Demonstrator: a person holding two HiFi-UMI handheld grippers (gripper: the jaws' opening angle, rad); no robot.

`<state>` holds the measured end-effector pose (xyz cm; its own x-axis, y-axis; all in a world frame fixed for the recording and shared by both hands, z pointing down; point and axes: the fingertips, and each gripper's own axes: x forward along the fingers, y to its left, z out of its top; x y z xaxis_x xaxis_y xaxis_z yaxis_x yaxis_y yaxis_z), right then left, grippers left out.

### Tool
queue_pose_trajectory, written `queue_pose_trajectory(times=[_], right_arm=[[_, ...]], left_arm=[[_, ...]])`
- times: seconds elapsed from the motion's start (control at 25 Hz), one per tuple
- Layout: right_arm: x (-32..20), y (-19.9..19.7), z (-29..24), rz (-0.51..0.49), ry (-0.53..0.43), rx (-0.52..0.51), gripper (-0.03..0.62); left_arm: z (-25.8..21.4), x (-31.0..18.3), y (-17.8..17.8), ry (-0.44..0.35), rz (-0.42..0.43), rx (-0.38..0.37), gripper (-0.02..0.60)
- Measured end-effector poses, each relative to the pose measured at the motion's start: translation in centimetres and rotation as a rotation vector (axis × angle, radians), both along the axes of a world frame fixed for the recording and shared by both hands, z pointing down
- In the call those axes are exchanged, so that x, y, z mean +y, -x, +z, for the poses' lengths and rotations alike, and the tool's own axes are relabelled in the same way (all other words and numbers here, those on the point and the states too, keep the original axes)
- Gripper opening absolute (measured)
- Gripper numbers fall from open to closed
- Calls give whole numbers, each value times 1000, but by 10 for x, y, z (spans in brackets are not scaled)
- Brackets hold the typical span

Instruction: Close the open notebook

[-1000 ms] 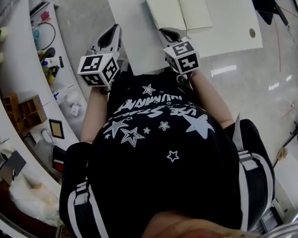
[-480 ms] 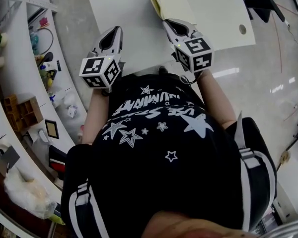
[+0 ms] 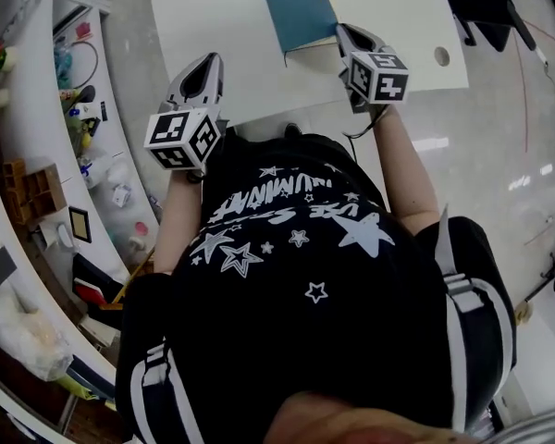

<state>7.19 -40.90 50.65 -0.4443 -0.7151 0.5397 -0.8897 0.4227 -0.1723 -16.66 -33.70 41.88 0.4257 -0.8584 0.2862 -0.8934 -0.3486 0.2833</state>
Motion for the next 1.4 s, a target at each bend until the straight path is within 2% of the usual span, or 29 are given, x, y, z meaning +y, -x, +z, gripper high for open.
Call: queue_pose_trajectory(times=[0.12,0.24,0.44,0.6,0.8,1.04,1.24,1.4], right_arm=[[-4,-24,37,20,90,-23,15],[-5,-31,63,11,144,-22,16],[-8,-24,62,-33,130,74,17],[-8,-27,65,-10,132,63,17],[2,-30,52,28,85,88,16],[39,-32,17,79,17,111,17],[91,-18,-17,66,-62,156,17],[142,-1,-34,-1,-158,232,17]], left_arm=[[6,7,-14,19,-29,-10,11],[17,16,-21,57,-60,-16,11],[36,29,-32,123,-80,-17,11],[31,30,-42,106,-67,-13,11],[19,42,-38,57,-56,15,11],[5,87,-21,18,-68,60,11],[-2,132,-11,-10,-60,75,11],[-7,170,-13,-35,-45,83,11]])
